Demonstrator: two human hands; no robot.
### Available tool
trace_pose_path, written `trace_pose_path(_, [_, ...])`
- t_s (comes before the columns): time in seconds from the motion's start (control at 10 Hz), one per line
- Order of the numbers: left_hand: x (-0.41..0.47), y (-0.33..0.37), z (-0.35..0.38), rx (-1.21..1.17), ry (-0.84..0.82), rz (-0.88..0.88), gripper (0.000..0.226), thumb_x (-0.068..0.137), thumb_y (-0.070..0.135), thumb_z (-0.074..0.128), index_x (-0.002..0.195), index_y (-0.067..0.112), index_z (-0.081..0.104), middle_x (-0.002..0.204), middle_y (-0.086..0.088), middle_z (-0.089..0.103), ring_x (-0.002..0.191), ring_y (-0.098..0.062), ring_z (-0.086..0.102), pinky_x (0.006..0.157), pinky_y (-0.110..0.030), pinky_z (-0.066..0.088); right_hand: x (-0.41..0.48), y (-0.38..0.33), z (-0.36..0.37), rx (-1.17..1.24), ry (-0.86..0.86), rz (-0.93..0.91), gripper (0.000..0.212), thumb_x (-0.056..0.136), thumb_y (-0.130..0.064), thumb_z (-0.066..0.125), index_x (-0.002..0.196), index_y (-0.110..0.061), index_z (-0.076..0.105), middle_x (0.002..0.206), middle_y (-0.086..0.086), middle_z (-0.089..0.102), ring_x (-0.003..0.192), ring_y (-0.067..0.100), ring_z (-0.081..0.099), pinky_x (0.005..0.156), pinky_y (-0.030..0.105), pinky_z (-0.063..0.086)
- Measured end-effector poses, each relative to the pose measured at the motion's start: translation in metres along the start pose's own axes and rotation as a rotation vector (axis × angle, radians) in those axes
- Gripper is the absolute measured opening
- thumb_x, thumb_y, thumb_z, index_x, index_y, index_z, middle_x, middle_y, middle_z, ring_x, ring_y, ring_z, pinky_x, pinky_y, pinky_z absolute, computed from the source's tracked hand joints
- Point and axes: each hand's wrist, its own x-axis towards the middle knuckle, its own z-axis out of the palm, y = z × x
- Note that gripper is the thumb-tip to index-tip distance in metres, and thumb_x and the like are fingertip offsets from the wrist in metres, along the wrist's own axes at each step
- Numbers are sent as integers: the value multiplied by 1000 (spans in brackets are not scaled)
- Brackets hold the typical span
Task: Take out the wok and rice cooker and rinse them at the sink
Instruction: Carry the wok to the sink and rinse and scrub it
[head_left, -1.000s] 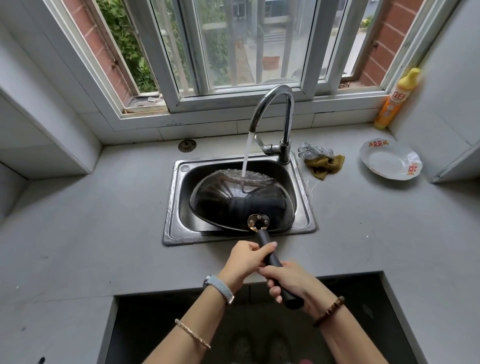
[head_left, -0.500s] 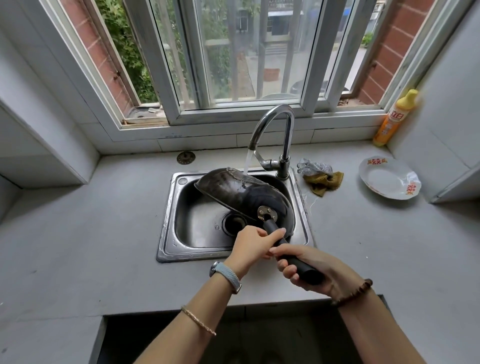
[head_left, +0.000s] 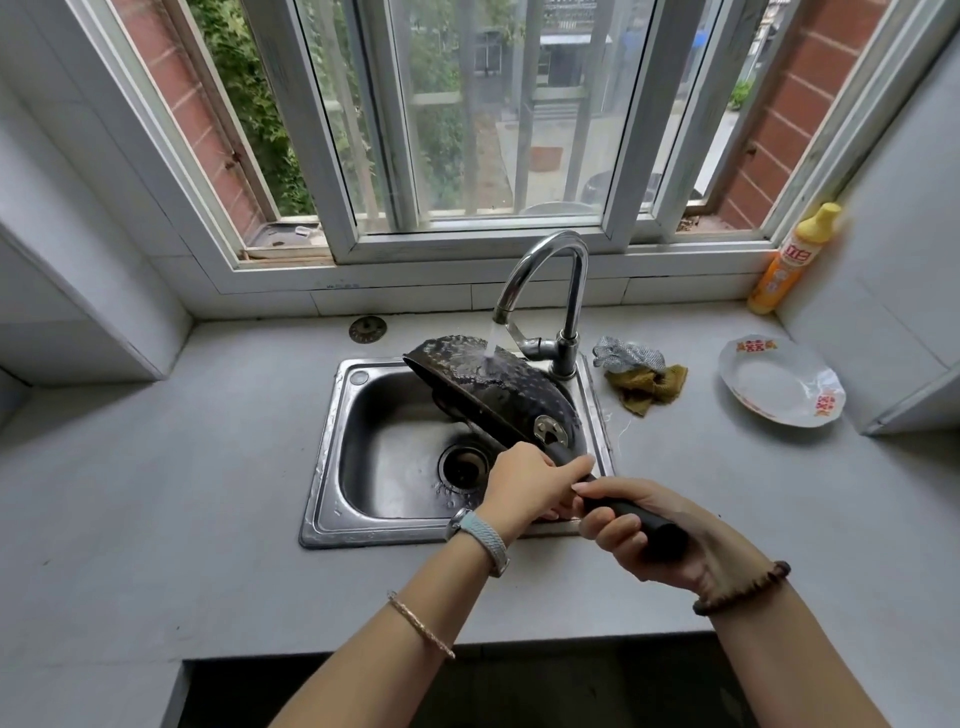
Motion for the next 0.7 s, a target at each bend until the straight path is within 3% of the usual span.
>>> trace_pose_path(0.4, [8,5,6,-11,-1,-15,65,68,57,61,64,-8,66,58,-16,68,63,-29,71,64,-47,60,-1,-10,-8,62,-34,29,13,81,-18,63,78,-7,56,57,-1,44,32,4,41,27,14,35])
trace_pose_path(0.7, [2,12,4,-62,-20,-71,48,73,48,65,57,3,66,57,-13,69,60,-25,72,65,-43,61,-2,-12,-9,67,-41,32,14,83,-18,61,79,-6,55,57,0,44,32,5,42,26,15,35])
